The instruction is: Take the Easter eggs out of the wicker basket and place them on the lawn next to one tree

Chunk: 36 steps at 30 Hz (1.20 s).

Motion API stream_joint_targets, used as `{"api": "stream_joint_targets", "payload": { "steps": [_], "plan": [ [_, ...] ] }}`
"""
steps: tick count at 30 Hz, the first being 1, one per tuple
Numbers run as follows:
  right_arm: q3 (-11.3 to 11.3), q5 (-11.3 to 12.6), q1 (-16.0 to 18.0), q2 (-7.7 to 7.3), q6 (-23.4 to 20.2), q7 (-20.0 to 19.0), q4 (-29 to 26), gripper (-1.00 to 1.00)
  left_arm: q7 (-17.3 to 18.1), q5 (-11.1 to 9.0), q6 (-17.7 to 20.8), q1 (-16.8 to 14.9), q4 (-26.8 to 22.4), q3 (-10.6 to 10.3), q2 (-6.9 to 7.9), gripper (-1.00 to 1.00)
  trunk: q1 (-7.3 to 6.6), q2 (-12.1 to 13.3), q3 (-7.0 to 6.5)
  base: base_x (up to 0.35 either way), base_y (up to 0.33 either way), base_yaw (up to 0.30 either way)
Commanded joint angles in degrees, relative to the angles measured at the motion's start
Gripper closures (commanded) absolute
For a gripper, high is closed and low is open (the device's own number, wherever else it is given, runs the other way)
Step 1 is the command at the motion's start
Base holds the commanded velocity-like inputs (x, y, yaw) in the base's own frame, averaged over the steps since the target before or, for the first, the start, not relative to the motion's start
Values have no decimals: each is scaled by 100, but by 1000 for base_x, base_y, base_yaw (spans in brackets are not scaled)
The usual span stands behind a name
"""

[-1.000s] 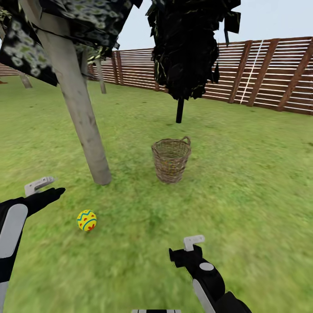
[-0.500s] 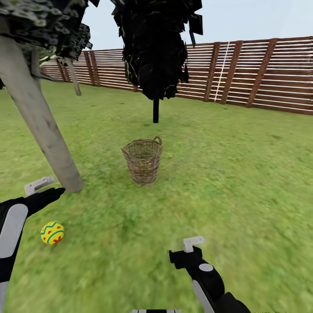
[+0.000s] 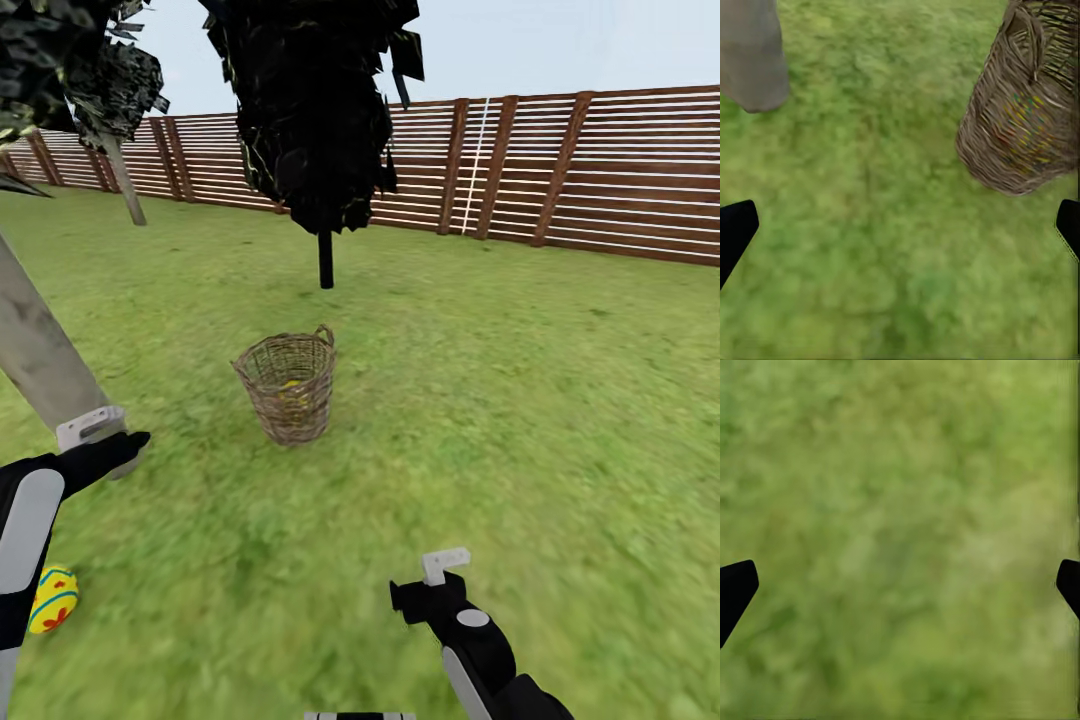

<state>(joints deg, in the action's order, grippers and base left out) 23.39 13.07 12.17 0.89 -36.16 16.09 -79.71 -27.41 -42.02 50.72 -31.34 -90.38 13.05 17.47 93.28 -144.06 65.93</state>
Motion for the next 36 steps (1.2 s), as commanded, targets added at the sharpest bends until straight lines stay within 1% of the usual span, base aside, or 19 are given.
{"api": "stream_joint_targets", "payload": {
  "steps": [1,6,8,13,25,36],
  "plan": [
    [12,61,4,-1,-14,56,-4,-100,-53,-60,17,-4,-6,-1,2,-100,2,-2,5,313,-128,-16],
    [27,61,4,0,-14,58,-2,-100,-54,-60,17,-4,-3,1,2,-100,2,-2,5,312,-145,-8],
    [134,63,4,-1,-14,60,2,-100,-54,-60,17,-4,-4,1,2,-100,2,-2,5,302,-173,-2],
    [259,60,4,0,-11,61,21,-100,-54,-60,17,-4,-4,2,2,-100,2,-2,5,294,-186,-1],
    [339,56,4,-1,118,61,41,-100,-48,-60,17,-4,2,3,2,-100,2,-2,5,274,-203,0],
    [375,57,4,-1,142,61,43,-100,-49,-60,17,-4,2,-1,2,-100,2,-2,5,291,-172,0]
  ]
}}
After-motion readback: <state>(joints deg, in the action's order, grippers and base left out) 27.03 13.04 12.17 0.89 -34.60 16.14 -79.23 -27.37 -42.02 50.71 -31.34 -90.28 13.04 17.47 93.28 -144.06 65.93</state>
